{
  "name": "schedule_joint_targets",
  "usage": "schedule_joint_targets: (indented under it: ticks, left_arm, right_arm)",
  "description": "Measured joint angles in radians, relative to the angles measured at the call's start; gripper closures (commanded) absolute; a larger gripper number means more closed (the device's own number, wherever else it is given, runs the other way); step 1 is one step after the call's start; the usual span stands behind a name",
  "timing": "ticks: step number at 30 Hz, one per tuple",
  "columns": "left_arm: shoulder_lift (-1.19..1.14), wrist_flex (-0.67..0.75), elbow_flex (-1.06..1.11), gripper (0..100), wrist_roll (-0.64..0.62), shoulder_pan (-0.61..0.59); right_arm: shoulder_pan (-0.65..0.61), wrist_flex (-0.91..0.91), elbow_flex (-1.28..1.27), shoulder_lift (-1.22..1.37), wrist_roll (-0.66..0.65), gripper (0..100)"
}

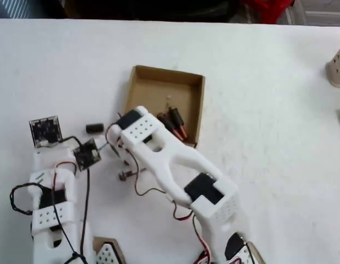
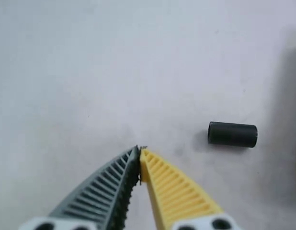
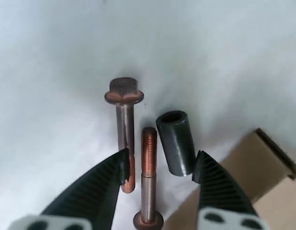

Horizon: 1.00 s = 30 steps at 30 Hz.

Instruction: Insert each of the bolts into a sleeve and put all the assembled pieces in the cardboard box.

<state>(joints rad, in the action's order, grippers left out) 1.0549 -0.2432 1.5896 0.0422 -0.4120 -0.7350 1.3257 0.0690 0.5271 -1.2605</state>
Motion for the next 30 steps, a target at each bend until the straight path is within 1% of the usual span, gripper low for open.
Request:
schedule_joint_targets:
  ticks: [5, 11, 15, 17, 19, 26, 30]
  left_arm:
    - [0.0, 0.0, 0.0, 97, 0.0, 0.0]
    - [0.0, 0.0, -0.002, 97, -0.002, -0.005]
    - [0.0, 0.0, -0.002, 97, -0.005, -0.057]
    - [0.0, 0.0, -0.002, 97, -0.034, -0.075]
    - [0.0, 0.0, -0.002, 97, -0.057, -0.089]
    - [0.0, 0.0, -0.002, 97, -0.069, -0.095]
    - [0.0, 0.0, 0.0, 97, -0.071, -0.092]
  right_arm:
    - [0.0, -0.017, 0.011, 0.003, 0.003, 79.3]
    - [0.0, 0.066, 0.137, 0.081, 0.005, 79.3]
    - [-0.003, 0.1, 0.218, 0.133, 0.015, 79.3]
    - [-0.003, 0.11, 0.236, 0.144, 0.021, 79.3]
    - [-0.003, 0.117, 0.244, 0.147, 0.028, 79.3]
    - [-0.003, 0.135, 0.245, 0.147, 0.034, 79.3]
    - [-0.003, 0.135, 0.176, 0.095, 0.037, 79.2]
